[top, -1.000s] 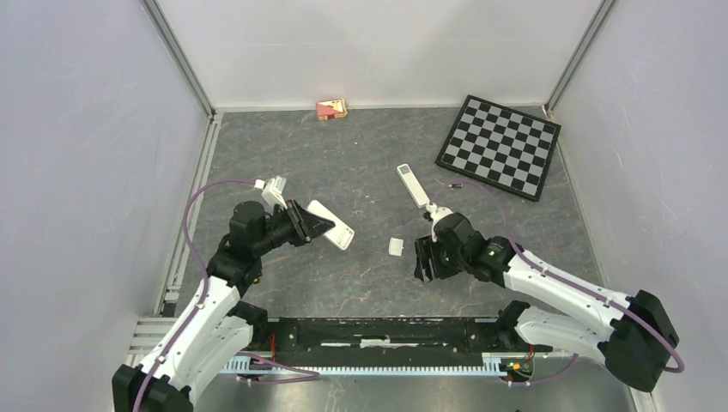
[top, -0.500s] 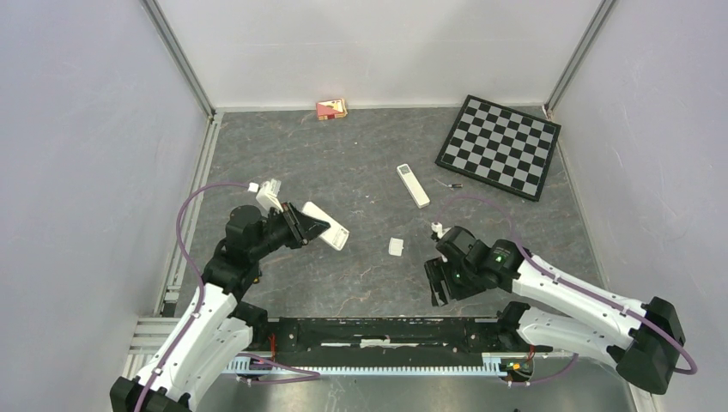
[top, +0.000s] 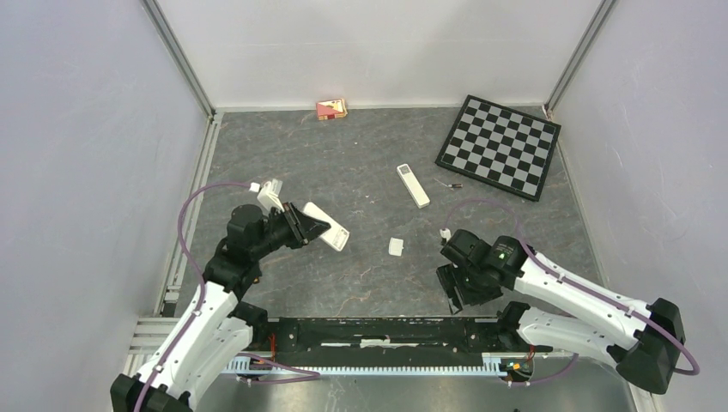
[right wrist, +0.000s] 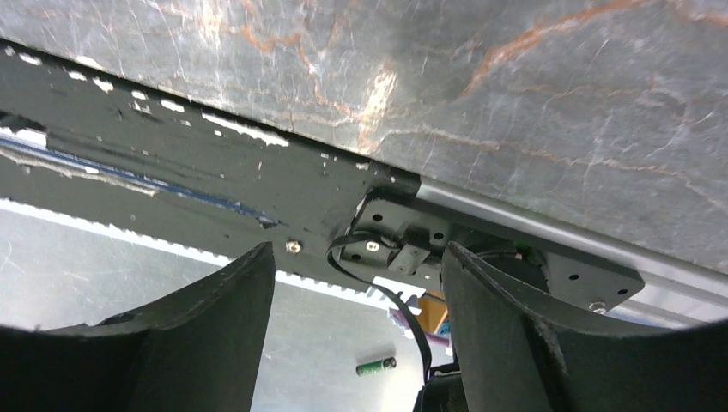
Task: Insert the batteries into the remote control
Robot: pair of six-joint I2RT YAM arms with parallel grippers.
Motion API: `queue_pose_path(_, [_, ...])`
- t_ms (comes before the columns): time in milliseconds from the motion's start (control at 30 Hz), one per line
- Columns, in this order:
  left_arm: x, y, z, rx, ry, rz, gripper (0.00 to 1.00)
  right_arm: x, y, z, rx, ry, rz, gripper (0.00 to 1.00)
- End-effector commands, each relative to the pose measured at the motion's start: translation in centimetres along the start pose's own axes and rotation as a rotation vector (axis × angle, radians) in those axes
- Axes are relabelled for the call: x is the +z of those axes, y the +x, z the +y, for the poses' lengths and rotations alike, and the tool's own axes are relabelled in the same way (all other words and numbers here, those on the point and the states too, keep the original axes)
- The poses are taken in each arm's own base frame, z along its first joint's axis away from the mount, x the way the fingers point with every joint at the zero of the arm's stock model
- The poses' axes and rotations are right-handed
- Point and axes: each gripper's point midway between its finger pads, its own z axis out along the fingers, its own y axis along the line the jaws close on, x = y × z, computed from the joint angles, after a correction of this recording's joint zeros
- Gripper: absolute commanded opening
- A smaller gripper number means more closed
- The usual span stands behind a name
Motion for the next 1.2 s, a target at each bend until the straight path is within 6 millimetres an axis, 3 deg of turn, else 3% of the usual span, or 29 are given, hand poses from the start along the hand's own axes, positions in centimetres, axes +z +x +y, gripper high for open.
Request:
queue_pose_path(0, [0.6, 0.4, -1.0, 0.007, 0.076, 0.025, 0.06, -1.1, -3.8, -0.1, 0.026, 0.036, -0.182, 0.75])
queue_pose_path(100, [1.3, 2.2, -1.4, -0.036, 0.143, 0.089, 0.06, -1.5, -5.7, -1.0, 0.062, 0.089, -0.286, 0.76])
queue_pose_path(167, [2.3, 3.9, -0.6, -0.070, 0.123, 0.148, 0.07, -1.8, -7.2, -1.4, 0.080, 0.115, -0.366, 0.76])
queue_pose_path(367, [5.2, 8.7, -1.0, -0.100, 0.101, 0.300, 0.10, -2.3, -11.1, -1.0, 0.171, 0.089, -0.572, 0.76])
queue_pose_path(767, [8.5, 12.0, 4.5, -0.144, -0.095, 0.366, 0.25, -3.1, -14.7, 0.5, 0.270, -0.033, -0.786, 0.76])
queue_pose_path(833, [8.7, 12.3, 5.2, -0.155, -0.125, 0.368, 0.31, -3.1, -15.1, 1.0, 0.271, -0.057, -0.798, 0.77])
queue_pose_path(1000, [7.3, 11.3, 8.6, -0.146, -0.332, 0.285, 0.59, -3.0, -15.6, 1.5, 0.263, -0.073, -0.807, 0.78])
queue_pose_path(1167, [4.3, 9.5, 11.1, -0.082, -0.527, 0.208, 0.69, -3.4, -16.1, 1.4, 0.263, -0.062, -0.822, 0.78])
